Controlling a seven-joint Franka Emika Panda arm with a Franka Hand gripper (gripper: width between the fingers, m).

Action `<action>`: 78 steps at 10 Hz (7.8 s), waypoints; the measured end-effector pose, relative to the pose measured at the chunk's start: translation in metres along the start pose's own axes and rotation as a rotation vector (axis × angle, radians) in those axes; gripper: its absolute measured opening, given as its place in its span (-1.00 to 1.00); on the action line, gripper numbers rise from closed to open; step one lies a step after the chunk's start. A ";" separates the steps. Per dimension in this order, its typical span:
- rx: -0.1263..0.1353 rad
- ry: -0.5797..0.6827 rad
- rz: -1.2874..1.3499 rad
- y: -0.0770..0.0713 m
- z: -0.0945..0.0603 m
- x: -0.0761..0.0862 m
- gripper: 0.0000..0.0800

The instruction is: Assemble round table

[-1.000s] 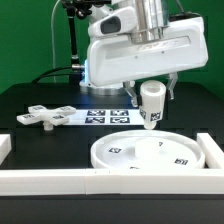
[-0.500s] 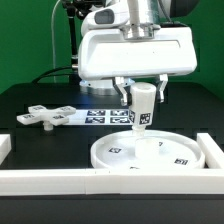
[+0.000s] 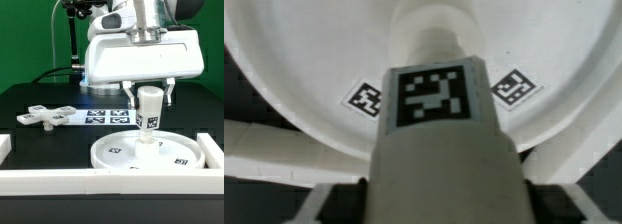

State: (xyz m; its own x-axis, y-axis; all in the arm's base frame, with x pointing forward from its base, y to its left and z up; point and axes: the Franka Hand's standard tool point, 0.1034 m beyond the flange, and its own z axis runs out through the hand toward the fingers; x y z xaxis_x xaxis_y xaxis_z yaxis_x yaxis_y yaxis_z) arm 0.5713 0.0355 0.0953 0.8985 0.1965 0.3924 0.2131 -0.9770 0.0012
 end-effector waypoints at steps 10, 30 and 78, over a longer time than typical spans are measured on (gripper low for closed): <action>-0.012 0.033 -0.004 -0.005 0.015 -0.007 0.03; -0.019 0.037 -0.002 0.005 -0.007 0.006 0.62; -0.139 -0.401 1.271 0.003 0.009 -0.006 0.02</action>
Offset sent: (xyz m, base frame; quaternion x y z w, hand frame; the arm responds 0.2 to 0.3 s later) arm 0.0151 0.0114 -0.0009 0.0039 0.0156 0.0026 0.9999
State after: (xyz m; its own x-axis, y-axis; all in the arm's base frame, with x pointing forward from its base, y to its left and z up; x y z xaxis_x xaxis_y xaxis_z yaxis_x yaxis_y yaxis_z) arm 0.5701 0.0323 0.0851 0.4973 -0.8613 -0.1044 -0.8676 -0.4938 -0.0583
